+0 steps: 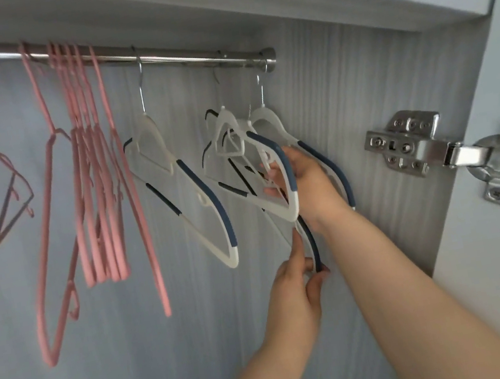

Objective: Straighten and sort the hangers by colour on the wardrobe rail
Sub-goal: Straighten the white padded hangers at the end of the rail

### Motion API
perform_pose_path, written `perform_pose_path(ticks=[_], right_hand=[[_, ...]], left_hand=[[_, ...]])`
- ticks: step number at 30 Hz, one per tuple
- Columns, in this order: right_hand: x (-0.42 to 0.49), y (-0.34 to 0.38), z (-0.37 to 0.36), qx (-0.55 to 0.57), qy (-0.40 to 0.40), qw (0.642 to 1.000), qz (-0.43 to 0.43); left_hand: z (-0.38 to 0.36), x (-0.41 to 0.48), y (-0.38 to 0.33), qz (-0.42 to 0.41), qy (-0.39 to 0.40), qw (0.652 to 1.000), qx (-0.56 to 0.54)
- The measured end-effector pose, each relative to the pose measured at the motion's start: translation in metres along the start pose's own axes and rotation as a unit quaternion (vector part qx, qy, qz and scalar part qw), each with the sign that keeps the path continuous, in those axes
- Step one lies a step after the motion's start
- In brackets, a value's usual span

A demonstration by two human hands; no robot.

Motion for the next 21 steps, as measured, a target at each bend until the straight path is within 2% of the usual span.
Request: perform_pose_path(ticks=[5,8,11,14,21], right_hand=[[0.019,0.011,-0.009,-0.078,-0.039,0.993,0.083],[0.033,0.021,-0.017,-0.106,-0.060,0.987,0.103],[0.051,0.027,-0.022,-0.126,-0.080,0.984,0.102],[0.059,0.020,-0.025,-0.109,-0.068,0.989,0.074],[0.048,0.008,-0.018,-0.194,-0.048,0.978,0.062]], left_hand=[[0.017,0.023,-0.018,-0.082,-0.033,0.996,0.020],[0.024,0.035,-0.021,-0.089,-0.059,0.994,0.019],[0.032,0.043,-0.019,-0.091,-0.077,0.992,0.030],[0.033,0.042,-0.015,-0.081,-0.068,0.993,0.044],[0.032,0.027,-0.009,-0.052,-0.049,0.997,0.037]])
Point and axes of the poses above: each hand's wrist, its own x-axis towards the middle knuckle, its own z-axis out of the back of the hand, y = z × x, the point moved 2 cm from there along x, towards the middle knuckle, and after that the axes turned 1 degree about z, right-handed, at the moved point
